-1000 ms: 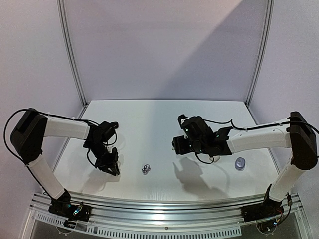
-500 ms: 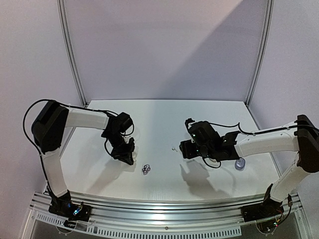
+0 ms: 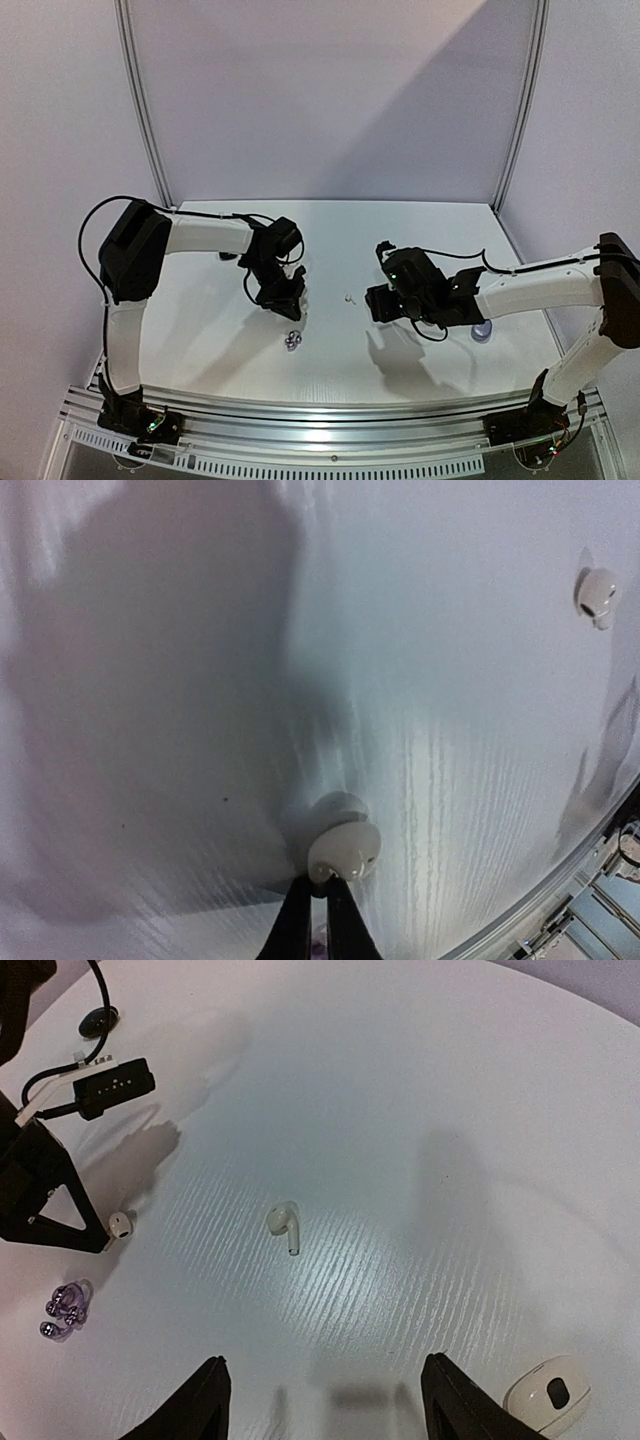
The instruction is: Insert the wireless bluetooth earbuds into the charging case
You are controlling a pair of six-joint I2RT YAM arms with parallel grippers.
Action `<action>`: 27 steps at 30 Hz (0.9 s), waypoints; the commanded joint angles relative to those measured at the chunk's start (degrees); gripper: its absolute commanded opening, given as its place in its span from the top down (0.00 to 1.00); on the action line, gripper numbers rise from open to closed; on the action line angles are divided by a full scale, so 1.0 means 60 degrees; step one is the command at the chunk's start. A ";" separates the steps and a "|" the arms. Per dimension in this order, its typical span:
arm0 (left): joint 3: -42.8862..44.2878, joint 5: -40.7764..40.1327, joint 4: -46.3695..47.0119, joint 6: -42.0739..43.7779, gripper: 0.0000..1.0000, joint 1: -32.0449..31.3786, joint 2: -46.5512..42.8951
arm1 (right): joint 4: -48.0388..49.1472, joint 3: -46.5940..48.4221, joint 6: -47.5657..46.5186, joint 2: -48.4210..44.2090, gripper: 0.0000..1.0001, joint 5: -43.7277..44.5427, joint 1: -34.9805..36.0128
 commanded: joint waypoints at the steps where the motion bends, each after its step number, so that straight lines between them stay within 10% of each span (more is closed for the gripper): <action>1: 0.0107 -0.0552 0.0129 0.0122 0.94 -0.0324 0.0901 | 0.0021 -0.0184 0.0019 -0.0392 0.34 0.0200 0.0069; 27: 0.1661 0.0825 -0.0191 -0.0871 0.72 -0.1184 0.0934 | 0.0030 -0.0671 0.0330 -0.1278 0.33 0.0404 -0.0190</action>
